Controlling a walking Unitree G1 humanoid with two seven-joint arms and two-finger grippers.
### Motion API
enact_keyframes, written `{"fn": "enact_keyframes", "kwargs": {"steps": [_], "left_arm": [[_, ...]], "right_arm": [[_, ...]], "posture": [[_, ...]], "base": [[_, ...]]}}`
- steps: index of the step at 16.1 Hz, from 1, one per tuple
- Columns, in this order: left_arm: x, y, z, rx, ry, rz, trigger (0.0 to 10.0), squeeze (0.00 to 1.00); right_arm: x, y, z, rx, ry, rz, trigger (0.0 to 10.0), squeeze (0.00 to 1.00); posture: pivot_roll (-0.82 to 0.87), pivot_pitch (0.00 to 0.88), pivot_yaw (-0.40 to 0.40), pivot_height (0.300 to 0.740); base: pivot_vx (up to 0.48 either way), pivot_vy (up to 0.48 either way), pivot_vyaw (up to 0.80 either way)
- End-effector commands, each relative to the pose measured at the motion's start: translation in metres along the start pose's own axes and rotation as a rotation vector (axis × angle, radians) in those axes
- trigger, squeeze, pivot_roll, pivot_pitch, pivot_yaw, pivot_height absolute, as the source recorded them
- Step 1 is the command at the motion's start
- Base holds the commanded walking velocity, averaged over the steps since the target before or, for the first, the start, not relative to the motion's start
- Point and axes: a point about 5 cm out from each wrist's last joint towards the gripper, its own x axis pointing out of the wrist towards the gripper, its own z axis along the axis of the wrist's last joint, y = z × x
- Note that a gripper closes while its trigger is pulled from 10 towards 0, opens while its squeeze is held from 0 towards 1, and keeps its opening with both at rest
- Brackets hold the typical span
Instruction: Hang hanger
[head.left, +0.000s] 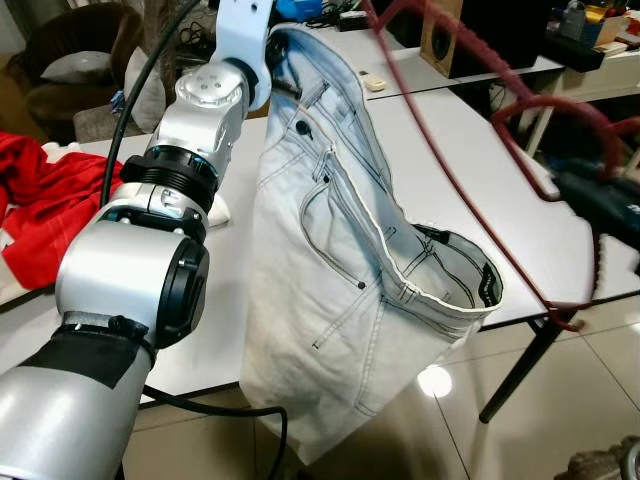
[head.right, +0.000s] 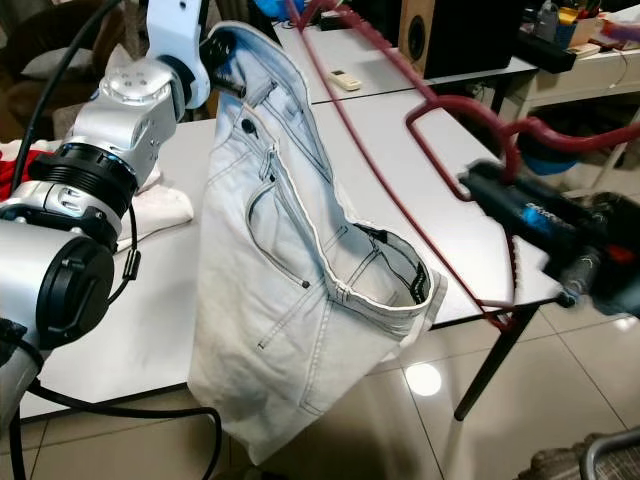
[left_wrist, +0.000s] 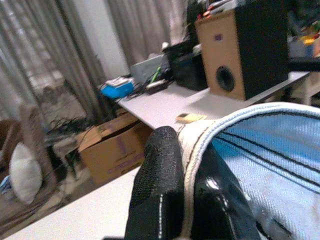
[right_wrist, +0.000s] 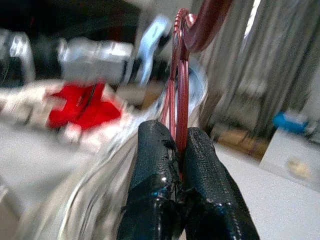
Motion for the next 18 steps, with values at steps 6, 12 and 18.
{"fn": "enact_keyframes", "kwargs": {"steps": [6, 12, 18], "left_arm": [[0.0, 0.015, 0.047, 0.007, -0.145, 0.066, 10.0, 0.0], [0.0, 0.012, 0.056, -0.008, -0.178, 0.027, 10.0, 0.0], [-0.006, 0.014, 0.078, -0.018, -0.286, -0.07, 10.0, 0.0]], "right_arm": [[0.007, 0.034, -0.022, 0.108, 0.181, 0.241, 10.0, 0.0], [0.027, 0.026, -0.063, 0.061, 0.419, 0.163, 10.0, 0.0], [0.08, -0.067, -0.067, -0.255, 0.419, -0.371, 10.0, 0.0]], "posture": [[-0.17, 0.0, 0.104, 0.74], [-0.15, 0.0, 0.083, 0.74], [-0.13, 0.0, 0.053, 0.74]], "base": [[0.0, 0.0, 0.0], [0.0, 0.0, 0.0], [0.0, 0.0, 0.0]]}}
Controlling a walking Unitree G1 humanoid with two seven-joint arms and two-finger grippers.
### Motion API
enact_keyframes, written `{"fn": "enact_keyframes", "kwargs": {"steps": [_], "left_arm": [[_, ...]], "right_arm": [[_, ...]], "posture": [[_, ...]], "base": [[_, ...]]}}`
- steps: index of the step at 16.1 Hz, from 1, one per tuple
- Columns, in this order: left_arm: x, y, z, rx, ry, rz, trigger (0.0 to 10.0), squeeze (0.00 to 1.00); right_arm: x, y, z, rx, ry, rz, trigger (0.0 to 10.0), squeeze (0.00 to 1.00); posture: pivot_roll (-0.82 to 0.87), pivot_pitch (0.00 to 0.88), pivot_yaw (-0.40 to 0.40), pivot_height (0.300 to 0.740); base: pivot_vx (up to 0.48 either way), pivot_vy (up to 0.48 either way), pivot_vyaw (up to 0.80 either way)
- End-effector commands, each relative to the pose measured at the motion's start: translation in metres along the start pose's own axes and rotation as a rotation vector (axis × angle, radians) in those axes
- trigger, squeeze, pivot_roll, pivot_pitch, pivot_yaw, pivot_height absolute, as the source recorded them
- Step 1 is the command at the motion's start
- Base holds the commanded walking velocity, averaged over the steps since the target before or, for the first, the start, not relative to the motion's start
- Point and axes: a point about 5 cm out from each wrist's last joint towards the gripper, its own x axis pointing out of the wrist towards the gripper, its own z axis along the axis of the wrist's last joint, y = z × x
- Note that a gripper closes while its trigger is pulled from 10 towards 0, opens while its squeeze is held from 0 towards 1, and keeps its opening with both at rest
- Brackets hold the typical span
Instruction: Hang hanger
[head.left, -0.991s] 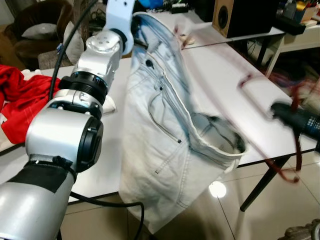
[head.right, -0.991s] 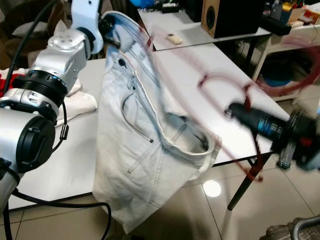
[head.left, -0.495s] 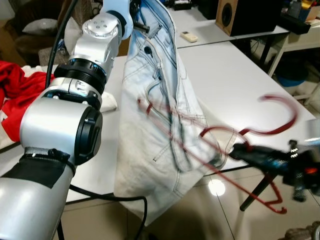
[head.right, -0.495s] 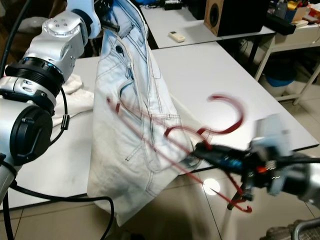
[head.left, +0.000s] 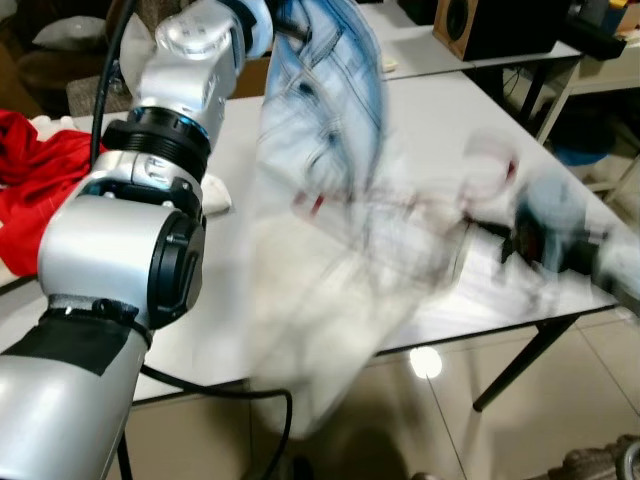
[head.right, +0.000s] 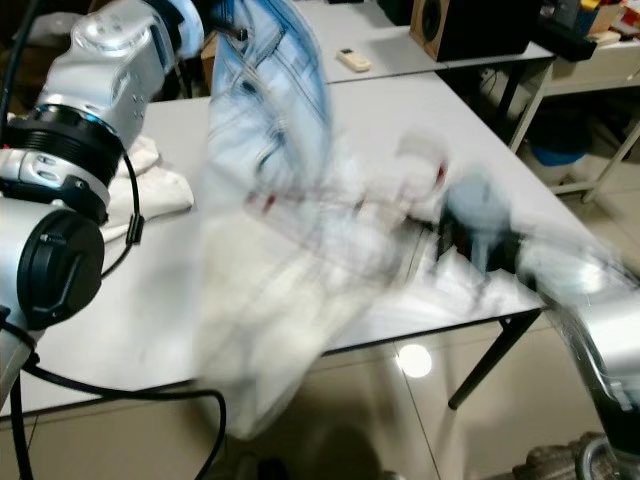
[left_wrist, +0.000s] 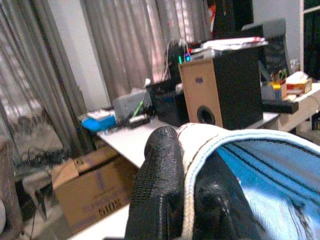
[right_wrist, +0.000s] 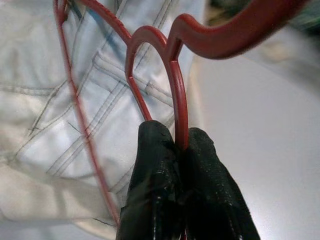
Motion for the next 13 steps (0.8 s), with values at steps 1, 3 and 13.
{"fn": "enact_keyframes", "kwargs": {"steps": [1, 3, 13], "left_arm": [[-0.003, 0.019, 0.028, 0.002, -0.108, 0.068, 10.0, 0.0], [-0.01, 0.035, 0.051, -0.055, -0.222, 0.112, 10.0, 0.0], [-0.101, -0.039, -0.178, -0.01, 0.414, 0.034, 10.0, 0.0]], "right_arm": [[0.001, -0.035, 0.027, -0.047, -0.152, -0.261, 10.0, 0.0], [-0.004, -0.055, 0.06, -0.034, -0.346, -0.378, 10.0, 0.0], [-0.034, 0.021, -0.018, -0.152, -0.128, 0.04, 10.0, 0.0]], "posture": [[-0.13, 0.0, 0.042, 0.74], [-0.13, 0.0, 0.037, 0.74], [-0.18, 0.035, 0.082, 0.74]], "base": [[0.0, 0.0, 0.0], [0.0, 0.0, 0.0], [0.0, 0.0, 0.0]]}}
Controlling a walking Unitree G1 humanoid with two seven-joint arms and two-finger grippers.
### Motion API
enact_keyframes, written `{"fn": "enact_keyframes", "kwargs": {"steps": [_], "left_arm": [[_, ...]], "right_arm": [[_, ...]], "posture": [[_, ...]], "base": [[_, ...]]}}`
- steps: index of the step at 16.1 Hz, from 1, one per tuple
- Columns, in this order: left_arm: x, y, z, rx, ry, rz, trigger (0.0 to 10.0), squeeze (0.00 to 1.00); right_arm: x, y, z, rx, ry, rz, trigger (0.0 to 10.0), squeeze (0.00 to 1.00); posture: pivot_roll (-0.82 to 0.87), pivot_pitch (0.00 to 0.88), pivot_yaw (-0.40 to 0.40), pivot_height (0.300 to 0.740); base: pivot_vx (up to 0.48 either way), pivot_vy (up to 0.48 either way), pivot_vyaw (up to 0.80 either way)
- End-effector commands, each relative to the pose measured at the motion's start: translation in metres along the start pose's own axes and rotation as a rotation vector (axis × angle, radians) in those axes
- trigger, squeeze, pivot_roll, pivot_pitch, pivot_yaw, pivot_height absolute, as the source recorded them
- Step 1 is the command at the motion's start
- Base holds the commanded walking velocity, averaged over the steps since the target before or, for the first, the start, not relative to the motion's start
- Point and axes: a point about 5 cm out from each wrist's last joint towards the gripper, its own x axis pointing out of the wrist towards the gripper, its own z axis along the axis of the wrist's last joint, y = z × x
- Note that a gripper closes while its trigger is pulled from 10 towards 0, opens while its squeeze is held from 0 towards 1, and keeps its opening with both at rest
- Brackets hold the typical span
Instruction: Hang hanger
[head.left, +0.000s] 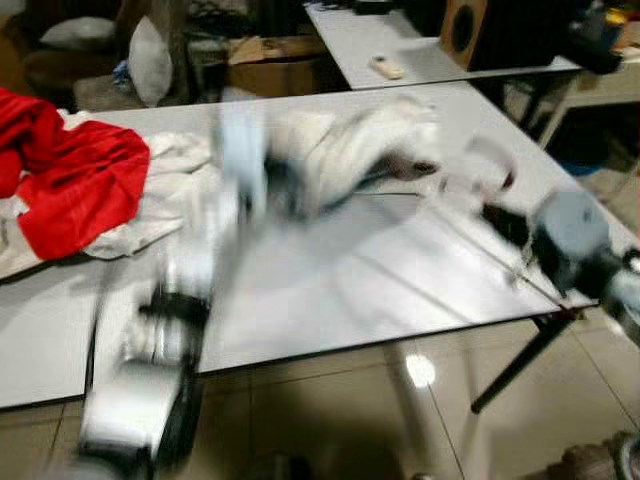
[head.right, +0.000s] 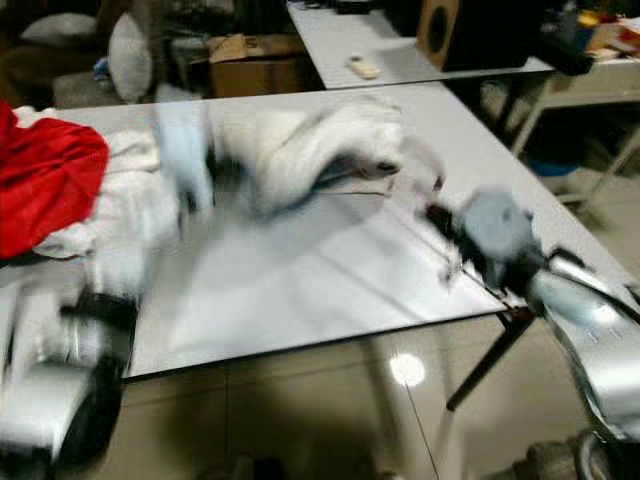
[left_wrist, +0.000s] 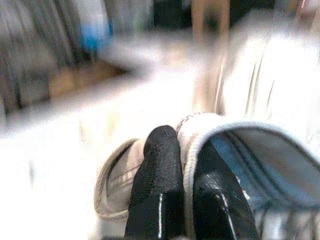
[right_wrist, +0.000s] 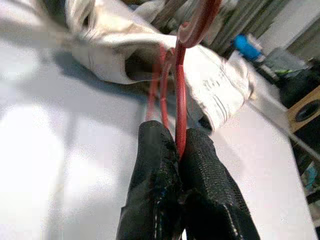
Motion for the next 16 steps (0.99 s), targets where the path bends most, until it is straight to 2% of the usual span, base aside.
{"fn": "enact_keyframes", "kwargs": {"steps": [1, 3, 4, 5, 6, 7, 9, 11, 12, 14, 16], "left_arm": [[0.0, 0.004, 0.01, 0.074, 0.001, 0.028, 10.0, 0.0], [-0.014, 0.011, -0.019, 0.159, 0.187, -0.061, 10.0, 0.0], [-0.019, 0.014, -0.029, 0.232, 0.237, -0.101, 10.0, 0.0], [-0.021, 0.016, -0.032, 0.26, 0.247, -0.1, 10.0, 0.0], [-0.022, 0.017, -0.03, 0.246, 0.232, -0.115, 10.0, 0.0], [-0.021, 0.017, -0.026, 0.221, 0.212, -0.103, 10.0, 0.98], [-0.018, 0.012, -0.02, 0.204, 0.181, -0.112, 10.0, 1.0], [-0.016, 0.009, -0.019, 0.196, 0.169, -0.095, 10.0, 1.0], [-0.013, 0.007, -0.014, 0.151, 0.129, -0.071, 10.0, 1.0], [-0.007, 0.002, 0.01, -0.028, -0.01, -0.055, 10.0, 1.0], [-0.006, 0.001, 0.017, -0.049, -0.041, -0.066, 10.0, 1.0]], "right_arm": [[-0.009, -0.006, 0.011, -0.026, -0.029, 0.013, 10.0, 0.0], [-0.025, -0.008, 0.014, -0.042, 0.002, 0.103, 10.0, 0.0], [-0.031, -0.009, 0.017, -0.047, 0.019, 0.144, 10.0, 0.0], [-0.035, -0.009, 0.018, -0.049, 0.034, 0.168, 10.0, 0.0], [-0.045, -0.009, 0.018, -0.05, 0.085, 0.242, 10.0, 0.0], [-0.054, -0.008, 0.02, -0.056, 0.125, 0.301, 10.0, 0.0], [-0.074, -0.018, 0.034, -0.058, 0.161, 0.36, 10.0, 0.0], [-0.082, -0.025, 0.039, -0.07, 0.188, 0.363, 10.0, 0.0], [-0.085, -0.032, 0.034, -0.115, 0.266, 0.32, 10.0, 0.0], [-0.08, -0.04, 0.027, -0.088, 0.286, 0.217, 10.0, 0.0], [-0.08, -0.033, 0.032, -0.063, 0.238, 0.27, 10.0, 0.0]], "posture": [[-0.18, 0.035, 0.086, 0.74], [-0.18, 0.035, 0.09, 0.74], [-0.18, 0.035, 0.089, 0.74], [-0.18, 0.035, 0.089, 0.74], [-0.18, 0.034, 0.088, 0.74], [-0.18, 0.032, 0.086, 0.74], [-0.18, 0.029, 0.087, 0.74], [-0.19, 0.03, 0.088, 0.74], [-0.19, 0.031, 0.088, 0.74], [-0.19, 0.031, 0.089, 0.74], [-0.19, 0.028, 0.089, 0.74]], "base": [[0.0, 0.0, 0.0], [0.0, 0.0, 0.0], [0.0, 0.0, 0.0], [0.0, 0.0, 0.0], [0.0, 0.0, 0.0], [0.0, 0.0, 0.0], [0.0, 0.0, 0.0], [0.0, 0.0, 0.0], [0.0, 0.0, 0.0], [0.0, 0.0, 0.0], [0.0, 0.0, 0.0]]}}
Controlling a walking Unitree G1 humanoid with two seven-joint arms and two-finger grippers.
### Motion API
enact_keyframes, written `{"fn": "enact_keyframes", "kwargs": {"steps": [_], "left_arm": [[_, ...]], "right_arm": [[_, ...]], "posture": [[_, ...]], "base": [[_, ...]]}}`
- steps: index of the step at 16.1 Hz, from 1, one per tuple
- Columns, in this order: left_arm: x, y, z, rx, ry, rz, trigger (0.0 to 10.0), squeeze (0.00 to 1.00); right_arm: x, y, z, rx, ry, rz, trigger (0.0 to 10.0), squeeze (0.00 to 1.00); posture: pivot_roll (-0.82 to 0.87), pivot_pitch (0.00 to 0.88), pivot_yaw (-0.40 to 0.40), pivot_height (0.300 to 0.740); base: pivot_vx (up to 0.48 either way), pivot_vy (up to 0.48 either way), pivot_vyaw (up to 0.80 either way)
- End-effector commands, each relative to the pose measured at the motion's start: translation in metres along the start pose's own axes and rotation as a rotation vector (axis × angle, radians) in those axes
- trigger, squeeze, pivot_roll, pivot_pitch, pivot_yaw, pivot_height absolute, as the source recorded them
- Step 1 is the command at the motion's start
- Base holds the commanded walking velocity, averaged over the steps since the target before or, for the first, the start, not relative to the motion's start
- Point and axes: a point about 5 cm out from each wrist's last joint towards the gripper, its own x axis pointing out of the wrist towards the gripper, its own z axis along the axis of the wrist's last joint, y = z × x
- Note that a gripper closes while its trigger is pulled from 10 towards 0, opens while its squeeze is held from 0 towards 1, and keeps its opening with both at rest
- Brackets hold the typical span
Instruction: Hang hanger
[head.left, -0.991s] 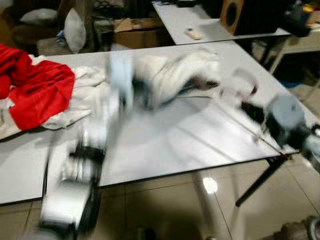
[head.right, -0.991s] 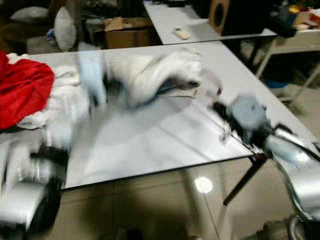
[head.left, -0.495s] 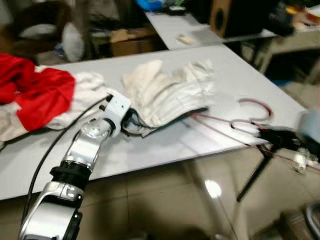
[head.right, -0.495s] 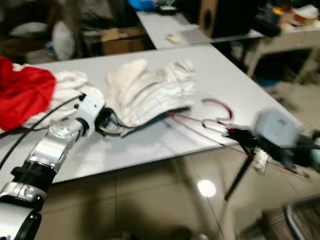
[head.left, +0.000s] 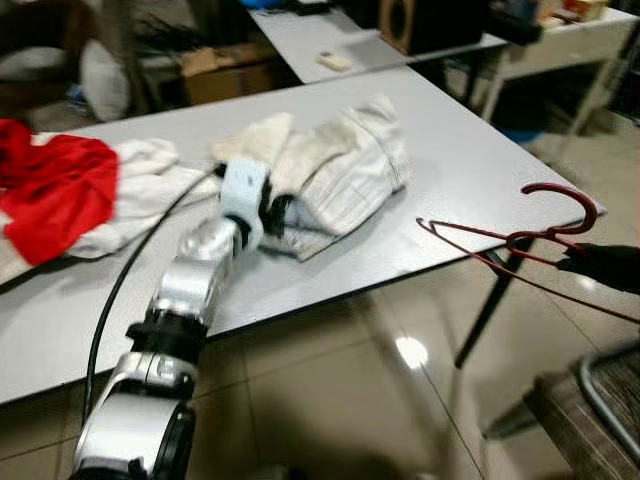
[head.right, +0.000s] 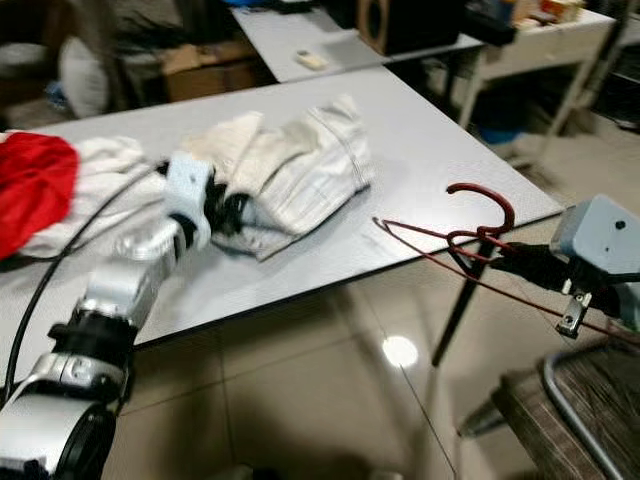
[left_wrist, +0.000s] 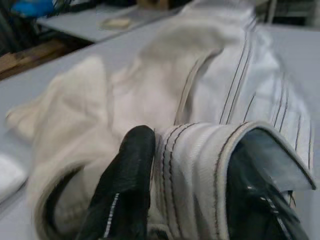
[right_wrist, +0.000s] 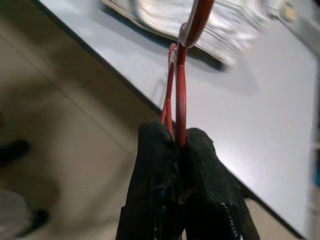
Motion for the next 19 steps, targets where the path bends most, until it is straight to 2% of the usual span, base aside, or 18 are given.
{"fn": "enact_keyframes", "kwargs": {"steps": [1, 2, 4, 5, 6, 7, 9, 10, 11, 13, 14, 15, 16, 17, 19], "left_arm": [[-0.001, 0.002, 0.002, 0.046, 0.005, -0.009, 10.0, 1.0], [-0.007, 0.001, -0.004, 0.082, 0.037, -0.069, 10.0, 1.0], [-0.019, -0.002, -0.009, 0.119, 0.063, -0.191, 10.0, 1.0], [-0.04, -0.006, -0.014, 0.187, 0.091, -0.365, 10.0, 1.0], [-0.051, -0.009, -0.015, 0.226, 0.099, -0.454, 10.0, 1.0], [-0.055, -0.009, -0.016, 0.241, 0.102, -0.477, 10.0, 1.0], [-0.069, -0.011, -0.025, 0.374, 0.179, -0.565, 10.0, 1.0], [-0.072, -0.008, -0.031, 0.413, 0.211, -0.559, 10.0, 1.0], [-0.073, -0.002, -0.033, 0.391, 0.216, -0.521, 10.0, 1.0], [-0.083, 0.002, -0.034, 0.355, 0.232, -0.524, 10.0, 1.0], [-0.097, 0.001, -0.03, 0.25, 0.204, -0.555, 10.0, 1.0], [-0.102, 0.001, -0.027, 0.2, 0.182, -0.567, 10.0, 1.0], [-0.108, 0.0, -0.021, 0.114, 0.125, -0.574, 10.0, 1.0], [-0.115, 0.003, -0.01, 0.009, 0.017, -0.551, 10.0, 1.0], [-0.119, -0.002, -0.006, 0.018, -0.006, -0.563, 10.0, 1.0]], "right_arm": [[-0.002, 0.007, 0.011, 0.001, -0.07, 0.055, 10.0, 0.0], [-0.005, 0.007, 0.02, 0.031, -0.164, 0.059, 10.0, 0.0], [-0.006, 0.004, 0.024, 0.063, -0.242, 0.027, 10.0, 0.0], [-0.001, -0.006, 0.027, 0.103, -0.312, -0.063, 10.0, 0.0], [0.002, -0.01, 0.029, 0.11, -0.345, -0.11, 10.0, 0.0], [0.004, -0.012, 0.029, 0.129, -0.352, -0.125, 10.0, 0.0], [0.026, -0.018, 0.023, 0.204, -0.339, -0.235, 10.0, 0.0], [0.039, -0.021, 0.02, 0.235, -0.324, -0.304, 10.0, 0.0], [0.049, -0.022, 0.021, 0.297, -0.369, -0.33, 10.0, 0.0], [0.058, -0.019, 0.022, 0.345, -0.399, -0.334, 10.0, 0.0], [0.067, -0.013, 0.024, 0.376, -0.422, -0.328, 10.0, 0.0], [0.07, -0.011, 0.025, 0.386, -0.429, -0.333, 10.0, 0.0], [0.074, -0.009, 0.03, 0.404, -0.468, -0.341, 10.0, 0.0], [0.081, -0.008, 0.039, 0.469, -0.556, -0.394, 10.0, 0.0], [0.089, -0.005, 0.04, 0.507, -0.568, -0.431, 10.0, 0.0]], "posture": [[-0.19, 0.028, 0.091, 0.74], [-0.19, 0.025, 0.09, 0.74], [-0.19, 0.021, 0.089, 0.74], [-0.18, 0.018, 0.086, 0.74], [-0.17, 0.014, 0.084, 0.74], [-0.17, 0.012, 0.082, 0.74], [-0.16, 0.009, 0.083, 0.74], [-0.15, 0.005, 0.083, 0.74], [-0.15, 0.005, 0.083, 0.74], [-0.15, 0.0, 0.083, 0.74], [-0.13, 0.0, 0.081, 0.74], [-0.13, 0.0, 0.081, 0.74], [-0.13, 0.0, 0.082, 0.74], [-0.12, 0.0, 0.078, 0.74], [-0.12, 0.0, 0.078, 0.74]], "base": [[0.0, 0.0, 0.0], [0.0, 0.0, 0.0], [0.0, 0.0, 0.0], [0.0, 0.0, 0.0], [0.0, 0.0, 0.0], [0.0, 0.0, 0.0], [0.0, 0.0, 0.0], [0.0, 0.0, 0.0], [0.0, 0.0, 0.0], [0.0, 0.0, 0.0], [0.0, 0.0, 0.0], [0.0, 0.0, 0.0], [0.0, 0.0, 0.0], [0.0, 0.0, 0.0], [0.0, 0.0, 0.0]]}}
